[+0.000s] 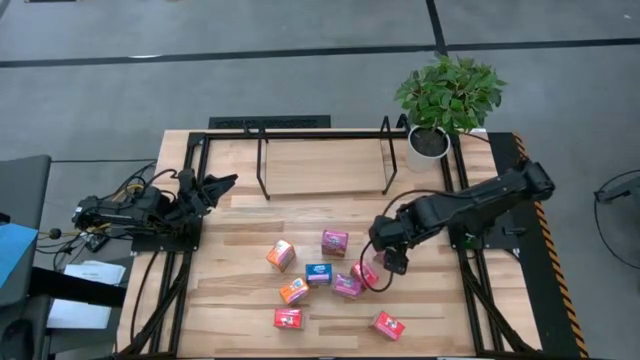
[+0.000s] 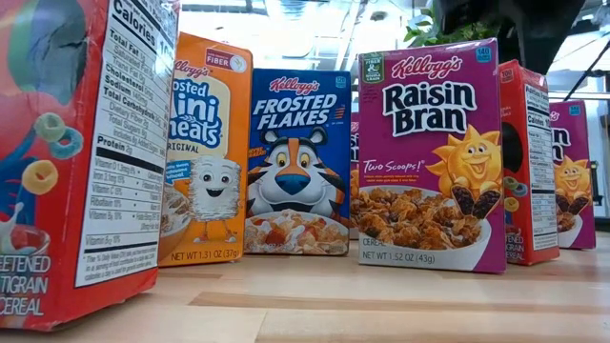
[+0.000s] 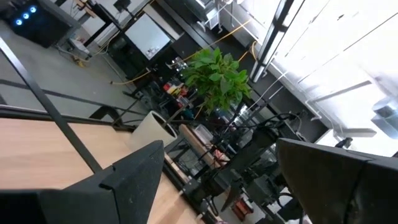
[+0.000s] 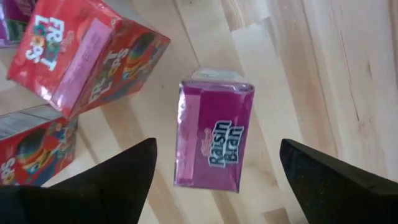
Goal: Stack cereal on shelf
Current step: Put the top right purple cereal box on the shelf
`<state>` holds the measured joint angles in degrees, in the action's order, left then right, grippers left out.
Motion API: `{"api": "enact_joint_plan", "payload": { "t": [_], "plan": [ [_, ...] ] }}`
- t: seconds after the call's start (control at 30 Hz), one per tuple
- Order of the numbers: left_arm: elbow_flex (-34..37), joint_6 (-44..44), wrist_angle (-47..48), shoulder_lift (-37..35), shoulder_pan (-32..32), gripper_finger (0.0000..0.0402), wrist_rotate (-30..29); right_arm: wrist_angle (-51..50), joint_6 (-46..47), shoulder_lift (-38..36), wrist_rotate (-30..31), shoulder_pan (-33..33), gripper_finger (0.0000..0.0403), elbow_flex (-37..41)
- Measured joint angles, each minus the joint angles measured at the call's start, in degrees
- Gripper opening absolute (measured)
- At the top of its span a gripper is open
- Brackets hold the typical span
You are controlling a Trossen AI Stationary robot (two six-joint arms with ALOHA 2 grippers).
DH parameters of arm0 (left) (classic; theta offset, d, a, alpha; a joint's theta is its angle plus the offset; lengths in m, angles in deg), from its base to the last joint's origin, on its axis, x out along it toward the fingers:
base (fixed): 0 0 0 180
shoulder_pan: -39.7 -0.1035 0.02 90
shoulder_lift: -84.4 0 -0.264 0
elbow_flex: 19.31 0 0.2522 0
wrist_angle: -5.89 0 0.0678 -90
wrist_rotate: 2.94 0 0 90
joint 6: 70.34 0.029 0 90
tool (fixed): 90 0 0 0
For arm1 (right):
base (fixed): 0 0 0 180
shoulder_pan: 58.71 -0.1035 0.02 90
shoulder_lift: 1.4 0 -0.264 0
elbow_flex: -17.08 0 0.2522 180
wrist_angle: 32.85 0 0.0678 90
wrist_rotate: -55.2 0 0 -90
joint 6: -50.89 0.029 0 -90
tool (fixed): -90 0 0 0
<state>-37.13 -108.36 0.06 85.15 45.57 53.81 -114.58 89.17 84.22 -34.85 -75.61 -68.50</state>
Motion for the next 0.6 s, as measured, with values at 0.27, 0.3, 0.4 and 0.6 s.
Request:
{"api": "enact_joint_plan", "payload": {
  "t": [0.27,0.3,0.4,0.6],
  "plan": [
    [0.0,-0.7,1.12,0.0,0.0,0.0299,0.0,6.53,0.28,-0.68,0.21,0.54,0.0368,5.65],
    [0.0,-0.72,1.14,-0.01,0.0,0.0299,0.0,6.54,0.28,-0.67,0.19,0.53,0.0368,6.63],
    [0.02,-0.76,1.12,-0.02,0.0,0.0299,-0.02,7.93,0.26,-0.63,0.21,0.55,0.0368,9.31],
    [0.02,-0.76,1.16,0.0,0.0,0.0299,-0.04,10.99,-0.12,-0.63,0.3,0.4,0.0337,11.91]
  ]
}}
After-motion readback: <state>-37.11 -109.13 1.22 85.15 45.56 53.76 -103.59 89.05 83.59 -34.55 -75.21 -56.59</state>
